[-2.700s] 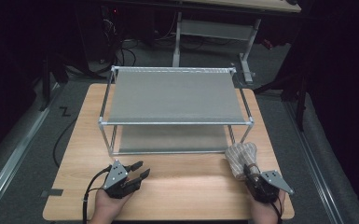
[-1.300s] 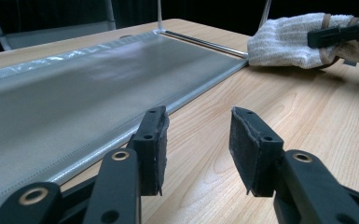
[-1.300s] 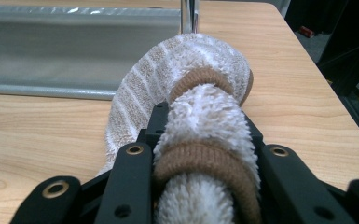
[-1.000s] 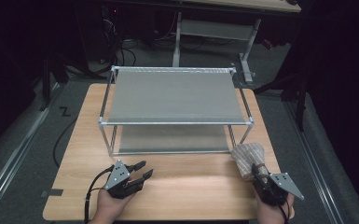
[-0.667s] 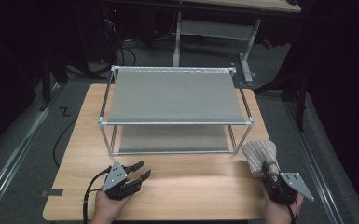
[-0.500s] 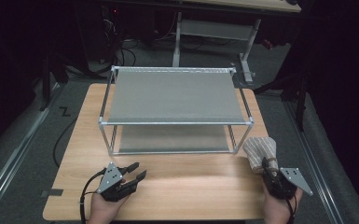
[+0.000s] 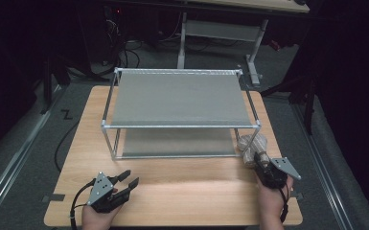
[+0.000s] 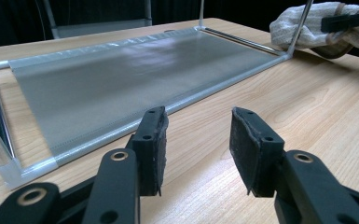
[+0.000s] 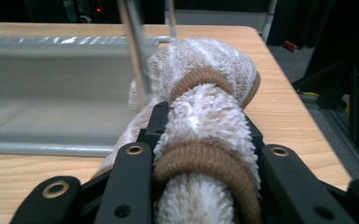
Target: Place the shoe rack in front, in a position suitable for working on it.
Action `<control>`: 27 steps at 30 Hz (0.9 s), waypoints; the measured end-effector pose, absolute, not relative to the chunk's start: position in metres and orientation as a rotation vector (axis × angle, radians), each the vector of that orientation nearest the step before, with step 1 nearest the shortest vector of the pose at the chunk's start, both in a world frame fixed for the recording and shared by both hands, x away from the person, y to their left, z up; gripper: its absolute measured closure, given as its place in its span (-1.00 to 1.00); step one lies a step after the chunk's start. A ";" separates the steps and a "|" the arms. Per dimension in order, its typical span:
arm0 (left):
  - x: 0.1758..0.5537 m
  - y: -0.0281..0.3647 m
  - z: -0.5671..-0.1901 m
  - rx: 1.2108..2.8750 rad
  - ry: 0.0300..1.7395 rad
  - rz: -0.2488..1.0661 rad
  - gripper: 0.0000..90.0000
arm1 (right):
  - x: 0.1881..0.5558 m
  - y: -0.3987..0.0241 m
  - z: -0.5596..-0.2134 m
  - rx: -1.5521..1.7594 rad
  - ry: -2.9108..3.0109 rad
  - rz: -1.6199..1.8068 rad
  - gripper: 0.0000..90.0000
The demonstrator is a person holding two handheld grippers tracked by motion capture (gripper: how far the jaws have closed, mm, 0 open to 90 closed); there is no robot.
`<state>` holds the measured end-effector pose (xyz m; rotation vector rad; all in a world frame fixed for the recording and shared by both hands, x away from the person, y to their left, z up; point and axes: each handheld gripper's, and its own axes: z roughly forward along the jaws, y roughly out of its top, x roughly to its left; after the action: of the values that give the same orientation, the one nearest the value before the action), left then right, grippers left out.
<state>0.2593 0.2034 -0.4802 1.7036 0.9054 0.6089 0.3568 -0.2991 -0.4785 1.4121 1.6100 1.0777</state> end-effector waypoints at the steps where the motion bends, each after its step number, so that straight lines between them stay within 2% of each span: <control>1: 0.259 0.203 -0.480 1.702 0.904 0.609 0.25 | 0.357 -0.297 -0.479 1.406 1.618 1.076 0.50; 16: 0.277 0.171 -0.478 1.738 0.792 0.544 0.24 | 0.321 -0.291 -0.478 1.391 1.649 1.140 0.50; 27: 0.281 0.165 -0.478 1.742 0.776 0.532 0.24 | 0.296 -0.283 -0.454 1.295 1.596 1.217 0.50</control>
<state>0.2808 0.1652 -0.4784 1.7416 0.7760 0.5320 0.2962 -0.2830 -0.4543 1.2952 1.5955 1.2173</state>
